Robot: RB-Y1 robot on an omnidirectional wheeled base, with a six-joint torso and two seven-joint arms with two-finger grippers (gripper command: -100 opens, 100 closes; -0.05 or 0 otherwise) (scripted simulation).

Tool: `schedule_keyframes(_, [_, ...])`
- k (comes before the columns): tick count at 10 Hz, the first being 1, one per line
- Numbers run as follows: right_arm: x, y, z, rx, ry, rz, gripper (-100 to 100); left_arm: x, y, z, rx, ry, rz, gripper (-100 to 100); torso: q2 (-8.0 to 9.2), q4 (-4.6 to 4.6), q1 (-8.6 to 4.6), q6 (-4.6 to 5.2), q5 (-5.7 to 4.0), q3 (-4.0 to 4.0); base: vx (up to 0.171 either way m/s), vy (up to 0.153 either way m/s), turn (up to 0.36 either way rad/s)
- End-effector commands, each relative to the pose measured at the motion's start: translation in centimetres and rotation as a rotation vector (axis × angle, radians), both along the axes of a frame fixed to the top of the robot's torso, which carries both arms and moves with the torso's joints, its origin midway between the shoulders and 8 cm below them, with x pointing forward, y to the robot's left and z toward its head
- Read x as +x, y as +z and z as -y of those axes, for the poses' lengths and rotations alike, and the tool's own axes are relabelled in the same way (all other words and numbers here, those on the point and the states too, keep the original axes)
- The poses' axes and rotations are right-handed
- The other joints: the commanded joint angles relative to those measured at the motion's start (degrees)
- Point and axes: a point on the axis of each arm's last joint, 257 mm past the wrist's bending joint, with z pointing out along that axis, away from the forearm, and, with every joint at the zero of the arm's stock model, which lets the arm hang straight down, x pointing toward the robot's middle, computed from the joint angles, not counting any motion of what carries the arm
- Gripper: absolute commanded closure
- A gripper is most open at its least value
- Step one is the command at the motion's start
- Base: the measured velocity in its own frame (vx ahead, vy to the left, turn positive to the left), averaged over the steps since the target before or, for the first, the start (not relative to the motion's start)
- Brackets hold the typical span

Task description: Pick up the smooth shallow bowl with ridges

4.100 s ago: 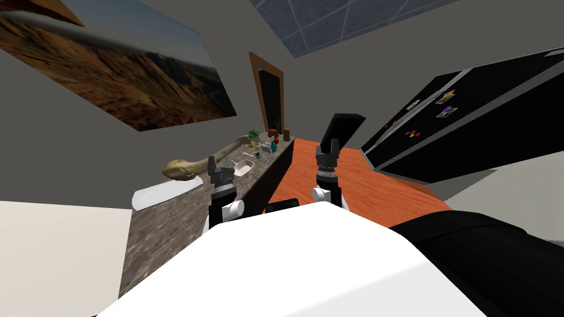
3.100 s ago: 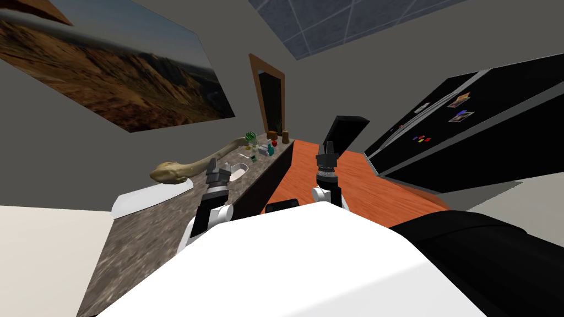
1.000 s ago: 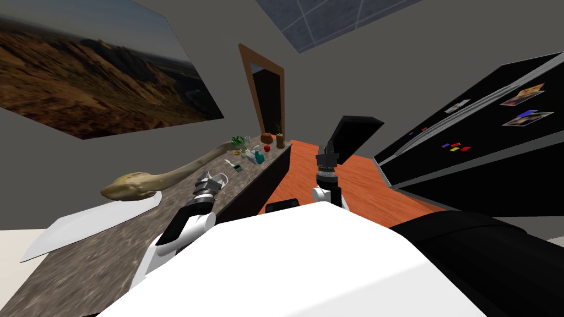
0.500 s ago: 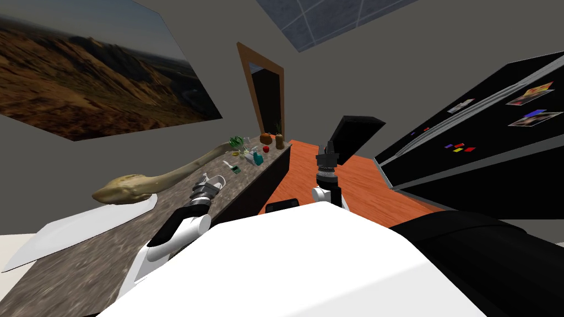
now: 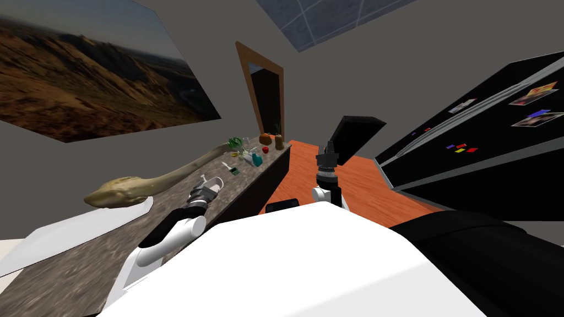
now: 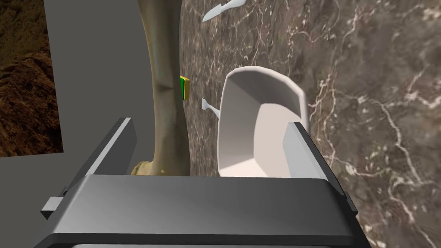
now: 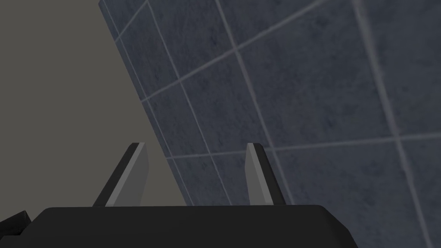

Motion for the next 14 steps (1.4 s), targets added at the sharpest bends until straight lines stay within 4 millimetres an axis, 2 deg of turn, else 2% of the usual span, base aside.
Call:
schedule_keyframes(1, [0.0, 0.0, 0.0, 0.000, 0.000, 0.000, 0, -0.7, -1.1, -1.0, -0.031, 0.023, -0.040, -100, 0.00, 0.00, 0.00, 0.00, 0.00, 0.00, 0.033, -0.011, -0.004])
schedule_keyframes(10, [0.0, 0.0, 0.0, 0.000, 0.000, 0.000, 0, -4.3, -5.2, -3.6, -0.149, 0.106, -0.206, -100, -0.01, 0.00, 0.07, 0.00, 0.02, -0.01, 0.034, -0.001, -0.004])
schedule_keyframes(14, [0.0, 0.0, 0.0, 0.000, 0.000, 0.000, 0, -6.7, -7.7, -4.6, -0.214, 0.149, -0.303, -100, -0.02, 0.00, 0.10, 0.00, 0.02, -0.01, 0.042, 0.009, -0.005])
